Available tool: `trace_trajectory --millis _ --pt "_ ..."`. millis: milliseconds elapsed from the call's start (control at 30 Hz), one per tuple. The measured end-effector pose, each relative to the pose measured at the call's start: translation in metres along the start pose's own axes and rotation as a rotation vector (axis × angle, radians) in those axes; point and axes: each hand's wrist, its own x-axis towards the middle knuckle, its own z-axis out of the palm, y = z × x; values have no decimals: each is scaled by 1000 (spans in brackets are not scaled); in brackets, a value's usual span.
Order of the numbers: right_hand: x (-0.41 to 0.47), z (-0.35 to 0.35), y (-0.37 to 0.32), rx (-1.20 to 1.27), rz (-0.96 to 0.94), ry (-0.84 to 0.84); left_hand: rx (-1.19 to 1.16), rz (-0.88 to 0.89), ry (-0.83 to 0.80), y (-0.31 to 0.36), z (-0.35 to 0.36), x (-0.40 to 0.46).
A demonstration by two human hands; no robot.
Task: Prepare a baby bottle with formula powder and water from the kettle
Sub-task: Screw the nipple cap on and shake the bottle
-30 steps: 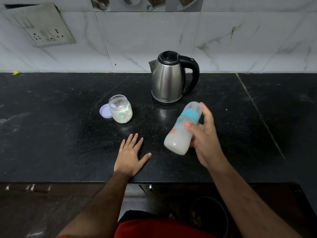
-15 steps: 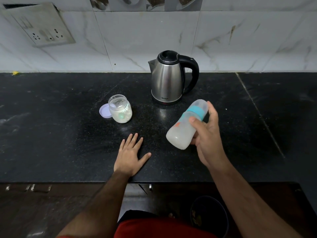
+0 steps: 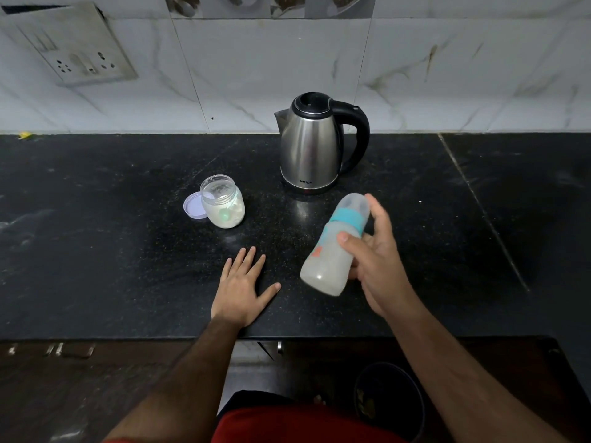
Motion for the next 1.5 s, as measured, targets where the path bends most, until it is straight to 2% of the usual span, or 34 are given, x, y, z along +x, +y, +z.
trace_trajectory --millis 100,233,300,433,500,667,867,1067,1267,1433,1500 --pt "-3 0 0 -50 30 -71 4 1 1 -1 1 0" --pt "5 -3 -8 33 -33 98 -4 3 6 0 1 0" --pt "6 -2 -7 44 -31 121 -5 4 4 0 0 0" --pt "-3 1 3 -29 37 -52 -3 4 -5 0 0 0" --pt "-4 1 2 -49 22 -84 -3 2 -7 -1 0 0" --pt "6 -2 -9 68 -39 100 -13 4 2 0 1 0" --pt "-5 0 -1 -66 32 -102 -11 4 -4 0 0 0" --pt "6 -3 -10 44 -36 117 -9 4 -3 -1 1 0" --pt "-6 -2 -5 -84 36 -86 -7 6 -6 -1 1 1" --pt "8 -5 -17 46 -50 155 -26 9 12 -2 2 0" --pt "8 -5 -16 51 -49 173 -25 9 16 -3 3 0"
